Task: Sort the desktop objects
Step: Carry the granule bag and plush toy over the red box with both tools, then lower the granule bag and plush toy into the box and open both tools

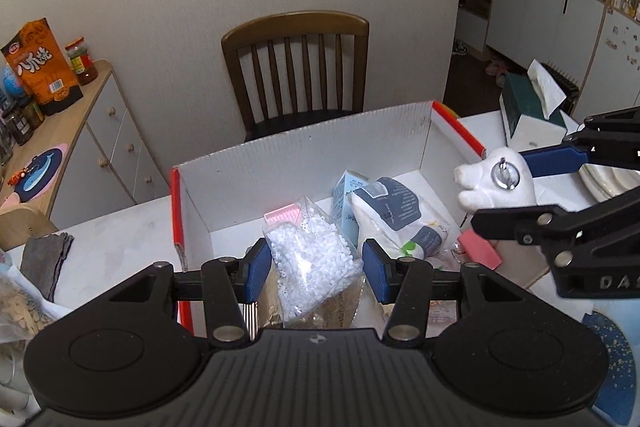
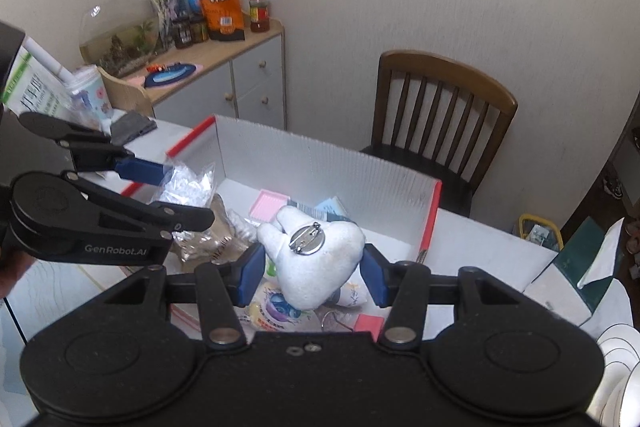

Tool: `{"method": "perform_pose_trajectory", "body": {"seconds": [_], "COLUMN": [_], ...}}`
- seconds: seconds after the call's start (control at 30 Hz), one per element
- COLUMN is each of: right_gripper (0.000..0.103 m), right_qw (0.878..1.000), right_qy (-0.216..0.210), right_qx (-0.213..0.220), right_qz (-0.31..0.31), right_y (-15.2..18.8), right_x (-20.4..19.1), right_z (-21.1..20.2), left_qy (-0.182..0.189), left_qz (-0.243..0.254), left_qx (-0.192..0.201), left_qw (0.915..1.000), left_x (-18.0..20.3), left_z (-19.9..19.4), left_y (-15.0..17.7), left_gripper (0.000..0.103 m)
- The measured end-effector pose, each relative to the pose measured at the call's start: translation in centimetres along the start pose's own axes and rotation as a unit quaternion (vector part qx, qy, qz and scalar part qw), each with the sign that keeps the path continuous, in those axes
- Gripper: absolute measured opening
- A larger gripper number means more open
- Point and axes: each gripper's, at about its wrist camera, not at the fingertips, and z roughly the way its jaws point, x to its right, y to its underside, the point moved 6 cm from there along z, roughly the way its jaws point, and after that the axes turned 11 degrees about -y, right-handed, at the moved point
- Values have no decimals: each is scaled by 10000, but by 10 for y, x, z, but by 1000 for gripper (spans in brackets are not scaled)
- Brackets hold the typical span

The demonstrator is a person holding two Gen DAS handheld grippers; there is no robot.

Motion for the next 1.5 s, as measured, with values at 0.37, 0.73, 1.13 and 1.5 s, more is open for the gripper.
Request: {"method": "perform_pose_trajectory", "body": {"seconds": [0.37,0.73,1.13,1.5], "right_gripper": [51,52,65,72], "right_qw": [9990,9984,9986,9994], "right_qy": [16,49,97,4], "right_qx": [-432,-558,-509,-343], "right_qz": [61,94,92,25], "right_y": [23,35,37,34], "right_x": [1,1,3,1], "right_z": [33,47,46,28], "left_qy": [-46,-47,-45,-79], "left_qz": [-220,-199,-353,-642], "left_qx": [-361,-505,-552,-371], "left_qw": [9991,9985,9978,9972], "left_x": [-8,-7,-8,-16], "left_z": [37,53,52,32], "left_y": [0,7,13,13], "left_gripper": [49,50,60,66]}}
